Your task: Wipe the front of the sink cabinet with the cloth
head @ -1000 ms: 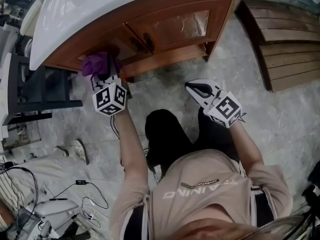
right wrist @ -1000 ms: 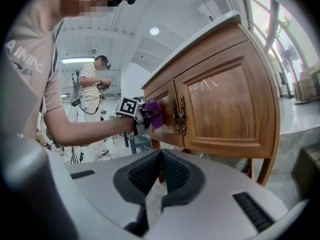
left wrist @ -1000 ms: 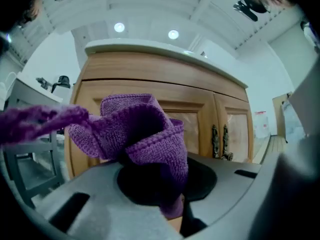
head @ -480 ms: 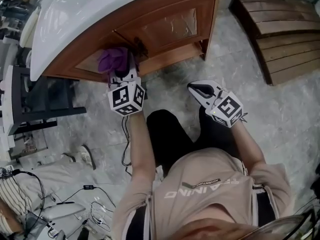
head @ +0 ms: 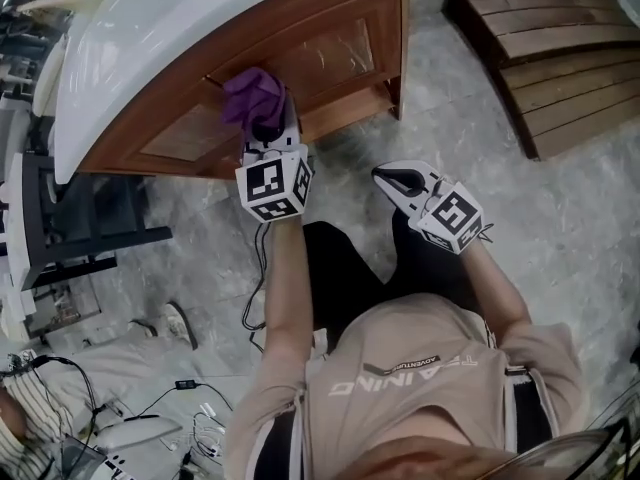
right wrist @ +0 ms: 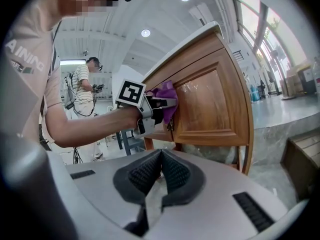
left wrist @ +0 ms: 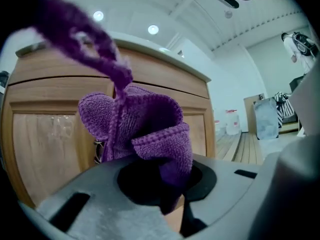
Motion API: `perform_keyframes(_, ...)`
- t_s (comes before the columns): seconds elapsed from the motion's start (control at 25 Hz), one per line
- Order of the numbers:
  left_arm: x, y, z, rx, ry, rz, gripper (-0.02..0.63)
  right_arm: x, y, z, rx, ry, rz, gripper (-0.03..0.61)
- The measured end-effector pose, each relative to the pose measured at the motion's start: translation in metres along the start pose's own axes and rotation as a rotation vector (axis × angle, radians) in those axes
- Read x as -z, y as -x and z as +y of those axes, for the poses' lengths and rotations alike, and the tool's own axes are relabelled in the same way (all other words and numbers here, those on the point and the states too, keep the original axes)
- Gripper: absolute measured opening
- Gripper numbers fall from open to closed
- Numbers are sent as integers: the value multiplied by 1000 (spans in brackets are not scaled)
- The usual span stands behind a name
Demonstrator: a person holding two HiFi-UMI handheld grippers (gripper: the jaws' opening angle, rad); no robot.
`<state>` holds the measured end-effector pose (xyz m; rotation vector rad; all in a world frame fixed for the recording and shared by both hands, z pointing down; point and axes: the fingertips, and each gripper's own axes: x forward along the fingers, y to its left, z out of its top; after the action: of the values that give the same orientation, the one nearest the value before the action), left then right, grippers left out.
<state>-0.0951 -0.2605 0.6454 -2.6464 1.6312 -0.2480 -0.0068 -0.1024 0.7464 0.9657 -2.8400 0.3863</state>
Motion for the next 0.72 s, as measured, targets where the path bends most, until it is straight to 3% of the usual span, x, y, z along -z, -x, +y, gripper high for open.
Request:
perform_keyframes(0.52,0,-67,-99,201,87,-40,51,4,56,-36,144,-5,-4,12)
perform_keyframes(0.72,-6,-92,-147,296,61,-33,51,15,79,-52,222,-34,-4,12)
